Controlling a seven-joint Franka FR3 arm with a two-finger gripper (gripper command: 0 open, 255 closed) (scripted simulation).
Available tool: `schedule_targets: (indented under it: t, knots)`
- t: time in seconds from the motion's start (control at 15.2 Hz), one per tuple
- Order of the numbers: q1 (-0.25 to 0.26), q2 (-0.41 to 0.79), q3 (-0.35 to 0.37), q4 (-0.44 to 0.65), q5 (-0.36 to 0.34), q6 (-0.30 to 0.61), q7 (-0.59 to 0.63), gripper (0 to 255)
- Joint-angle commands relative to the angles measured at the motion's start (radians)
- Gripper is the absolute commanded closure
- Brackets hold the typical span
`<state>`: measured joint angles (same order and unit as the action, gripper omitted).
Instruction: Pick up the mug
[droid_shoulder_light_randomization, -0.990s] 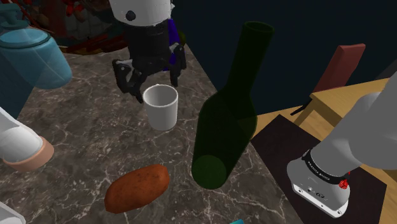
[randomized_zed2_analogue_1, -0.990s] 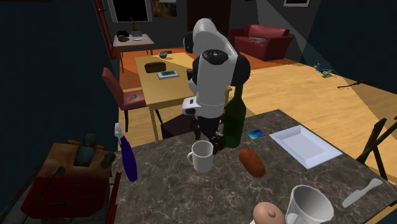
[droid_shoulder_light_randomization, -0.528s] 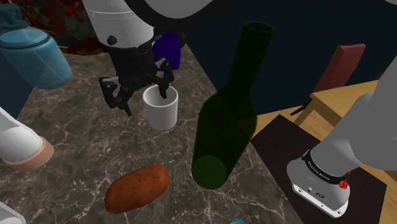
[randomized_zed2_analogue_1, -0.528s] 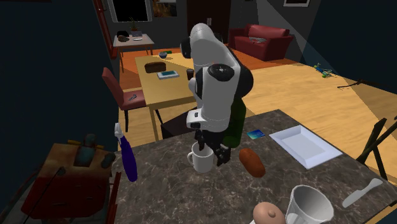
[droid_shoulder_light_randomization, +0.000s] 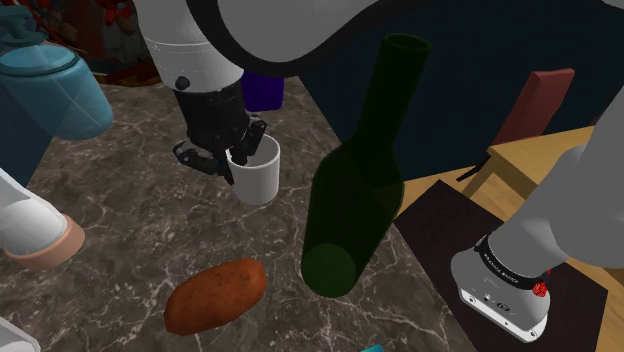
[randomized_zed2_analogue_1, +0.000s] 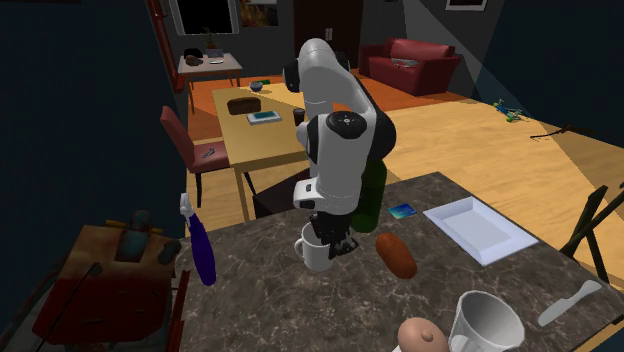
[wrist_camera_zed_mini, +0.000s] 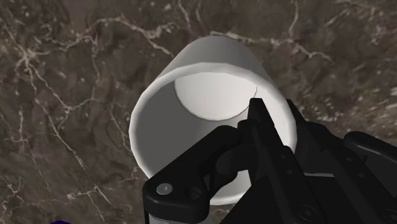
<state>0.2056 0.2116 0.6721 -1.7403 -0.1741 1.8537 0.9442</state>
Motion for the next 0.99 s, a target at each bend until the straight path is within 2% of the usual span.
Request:
schedule_targets:
  t: [0.0, 0.33, 0.92]
  knots:
    - [0.000, 0.000, 0.000, 0.000, 0.000, 0.000, 0.000, 255]
    - [0.000, 0.002, 0.000, 0.001, -0.001, 0.001, 0.000, 255]
    - [0.003, -0.011, 0.005, 0.106, 0.011, -0.115, -0.012, 255]
